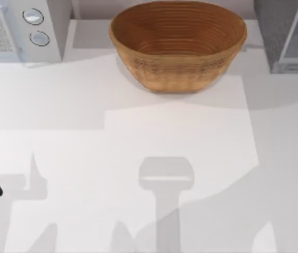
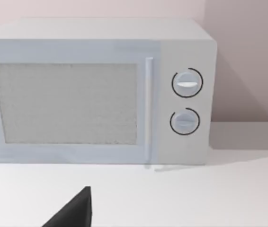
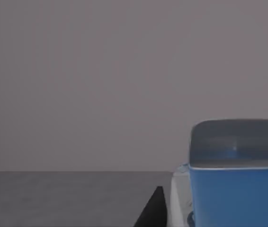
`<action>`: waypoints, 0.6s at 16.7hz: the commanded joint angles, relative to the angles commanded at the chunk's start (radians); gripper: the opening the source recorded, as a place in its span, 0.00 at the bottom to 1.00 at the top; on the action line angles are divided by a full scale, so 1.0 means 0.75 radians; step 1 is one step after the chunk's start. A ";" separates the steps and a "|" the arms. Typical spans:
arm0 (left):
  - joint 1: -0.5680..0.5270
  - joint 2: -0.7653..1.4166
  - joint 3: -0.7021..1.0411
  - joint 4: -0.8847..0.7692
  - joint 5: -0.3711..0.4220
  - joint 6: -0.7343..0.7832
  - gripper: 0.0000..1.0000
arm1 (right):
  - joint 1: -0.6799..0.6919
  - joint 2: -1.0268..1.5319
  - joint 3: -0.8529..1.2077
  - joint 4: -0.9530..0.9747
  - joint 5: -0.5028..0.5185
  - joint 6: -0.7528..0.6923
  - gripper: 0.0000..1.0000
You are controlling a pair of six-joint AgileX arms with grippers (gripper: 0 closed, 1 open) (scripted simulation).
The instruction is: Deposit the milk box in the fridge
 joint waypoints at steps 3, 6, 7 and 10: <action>0.000 0.000 0.000 0.000 0.000 0.000 1.00 | 0.017 0.076 0.165 -0.109 0.016 0.000 0.00; 0.000 0.000 0.000 0.000 0.000 0.000 1.00 | 0.030 0.132 0.295 -0.193 0.028 0.001 0.00; 0.000 0.000 0.000 0.000 0.000 0.000 1.00 | 0.033 0.144 0.325 -0.213 0.031 0.001 0.00; 0.000 0.000 0.000 0.000 0.000 0.000 1.00 | 0.037 0.157 0.358 -0.234 0.034 0.001 0.00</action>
